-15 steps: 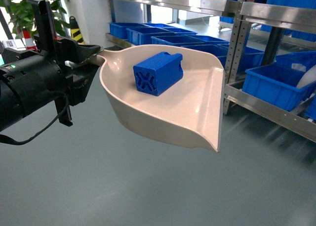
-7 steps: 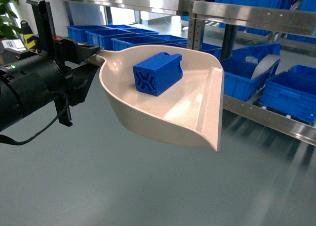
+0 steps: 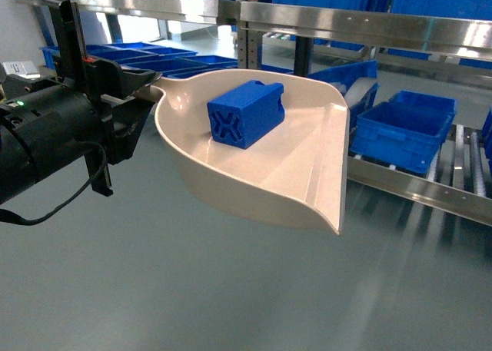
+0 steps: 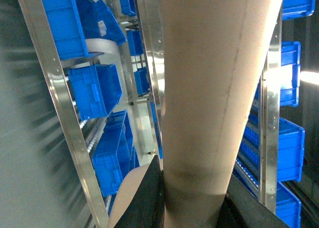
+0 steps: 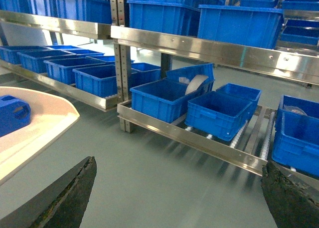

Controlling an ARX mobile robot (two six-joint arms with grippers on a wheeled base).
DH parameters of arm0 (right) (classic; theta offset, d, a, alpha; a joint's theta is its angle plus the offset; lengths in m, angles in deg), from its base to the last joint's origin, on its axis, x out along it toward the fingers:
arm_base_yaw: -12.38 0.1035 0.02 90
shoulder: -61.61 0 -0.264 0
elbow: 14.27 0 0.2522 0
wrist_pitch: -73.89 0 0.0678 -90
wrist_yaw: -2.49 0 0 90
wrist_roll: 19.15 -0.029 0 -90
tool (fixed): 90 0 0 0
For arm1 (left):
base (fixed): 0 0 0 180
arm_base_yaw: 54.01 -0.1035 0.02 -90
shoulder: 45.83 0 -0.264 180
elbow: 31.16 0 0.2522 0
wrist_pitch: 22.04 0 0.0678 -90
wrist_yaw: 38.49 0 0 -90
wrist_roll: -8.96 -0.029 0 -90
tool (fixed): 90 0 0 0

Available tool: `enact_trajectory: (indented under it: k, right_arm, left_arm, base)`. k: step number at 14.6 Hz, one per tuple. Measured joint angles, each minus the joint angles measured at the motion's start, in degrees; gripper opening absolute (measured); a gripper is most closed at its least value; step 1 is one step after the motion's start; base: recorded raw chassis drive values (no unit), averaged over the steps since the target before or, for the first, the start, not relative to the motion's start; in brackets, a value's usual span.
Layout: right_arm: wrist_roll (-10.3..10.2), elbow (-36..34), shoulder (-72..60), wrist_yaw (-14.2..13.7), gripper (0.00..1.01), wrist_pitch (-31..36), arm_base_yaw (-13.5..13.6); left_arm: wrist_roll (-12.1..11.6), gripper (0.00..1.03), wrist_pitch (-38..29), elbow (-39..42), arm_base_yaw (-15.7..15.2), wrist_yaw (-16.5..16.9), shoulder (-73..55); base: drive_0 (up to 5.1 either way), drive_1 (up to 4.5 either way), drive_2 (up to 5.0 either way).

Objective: Place part in tray to right shelf

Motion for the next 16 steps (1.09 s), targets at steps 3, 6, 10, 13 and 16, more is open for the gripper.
enact_trajectory:
  k: [3,6,10,13,16]
  right_arm:
    - [0.0,0.0,0.0,0.0,0.98,0.0,0.0]
    - [0.0,0.0,0.0,0.0,0.98,0.0,0.0]
    - [0.0,0.0,0.0,0.0,0.98,-0.02,0.0]
    - [0.0,0.0,0.0,0.0,0.98,-0.02,0.0]
    - [0.0,0.0,0.0,0.0,0.98,0.0,0.0]
  left_arm:
    - [0.0,0.17,0.0,0.0,-0.15,-0.15,0.0]
    - [0.0,0.17,0.0,0.0,0.02,0.02,0.0]
    - [0.0,0.17,0.02,0.0,-0.15,-0.11,0.0]
    - [0.0,0.17,0.0,0.0,0.0,0.0,0.0]
    - [0.0,0.17,0.0,0.0,0.0,0.0,0.0]
  base:
    - [-1.7,-1.66,-1.7]
    - [-1.5,-1.52,-1.5]
    - [-1.6,-1.58,-1.6]
    - [-1.6,-1.6,-1.6]
    - [-1.6,-1.6,-1.6]
